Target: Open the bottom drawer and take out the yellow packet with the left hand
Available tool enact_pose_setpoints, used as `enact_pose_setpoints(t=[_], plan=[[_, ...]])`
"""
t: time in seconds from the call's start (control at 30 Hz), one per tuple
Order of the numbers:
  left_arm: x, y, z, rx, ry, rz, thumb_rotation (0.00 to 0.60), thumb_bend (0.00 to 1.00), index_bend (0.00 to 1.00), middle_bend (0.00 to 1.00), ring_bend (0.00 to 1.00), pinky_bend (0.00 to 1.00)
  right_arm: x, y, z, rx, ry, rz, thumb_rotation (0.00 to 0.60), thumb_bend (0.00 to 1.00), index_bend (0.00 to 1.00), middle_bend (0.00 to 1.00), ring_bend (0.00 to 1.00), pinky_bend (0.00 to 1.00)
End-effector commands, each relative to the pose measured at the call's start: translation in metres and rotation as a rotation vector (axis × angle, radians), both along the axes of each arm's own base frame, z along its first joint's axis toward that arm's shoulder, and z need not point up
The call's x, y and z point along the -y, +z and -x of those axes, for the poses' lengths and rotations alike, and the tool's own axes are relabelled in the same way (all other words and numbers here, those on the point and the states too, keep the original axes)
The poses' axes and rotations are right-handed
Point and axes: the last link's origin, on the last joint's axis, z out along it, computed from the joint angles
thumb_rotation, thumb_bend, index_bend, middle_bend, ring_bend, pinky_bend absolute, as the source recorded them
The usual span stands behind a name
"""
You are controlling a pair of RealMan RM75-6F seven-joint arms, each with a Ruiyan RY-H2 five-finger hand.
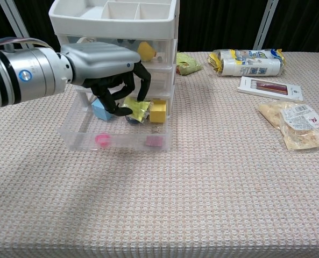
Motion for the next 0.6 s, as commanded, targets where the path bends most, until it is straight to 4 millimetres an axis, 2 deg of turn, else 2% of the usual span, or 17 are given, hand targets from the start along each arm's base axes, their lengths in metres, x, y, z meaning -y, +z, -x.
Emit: enact_pose_setpoints(t=[0.03,0.17,0.3,0.47,0.6], plan=[[0.026,0.005,-0.005,0.012,-0.114,0.036,0.6,0.32,0.58,0.79,0.9,1.0,0.0,-0.001,-0.001,0.001,0.001,-0.003,0.6,0.21,0.0,0.09,0.0,0.01],[0.049,-0.008,-0.016,0.009,-0.213,0.095,0.6,0.31,0.57,0.79,0.9,1.0,-0.001,-0.002,-0.001,0.001,-0.003,-0.002,0.6,0.21,0.0,0.09,0.0,0.01],[0.06,-0.02,-0.022,-0.008,-0.25,0.13,0.6,0.3,0.52,0.78,0.89,1.0,-0.002,0.0,0.0,0.001,-0.007,0.007,0.6,0.21,0.0,0.09,0.0,0.01],[0.06,-0.029,-0.025,-0.019,-0.261,0.092,0.6,0.16,0.35,0.73,0.87,1.0,-0.004,0.002,0.001,-0.002,-0.008,0.012,0.6,0.21,0.0,0.09,0.0,0.01],[0.058,-0.021,-0.024,0.019,-0.233,0.049,0.6,0.07,0.28,0.7,0.83,1.0,-0.004,0.002,0.0,0.001,-0.007,0.012,0.6,0.21,0.0,0.09,0.0,0.01]])
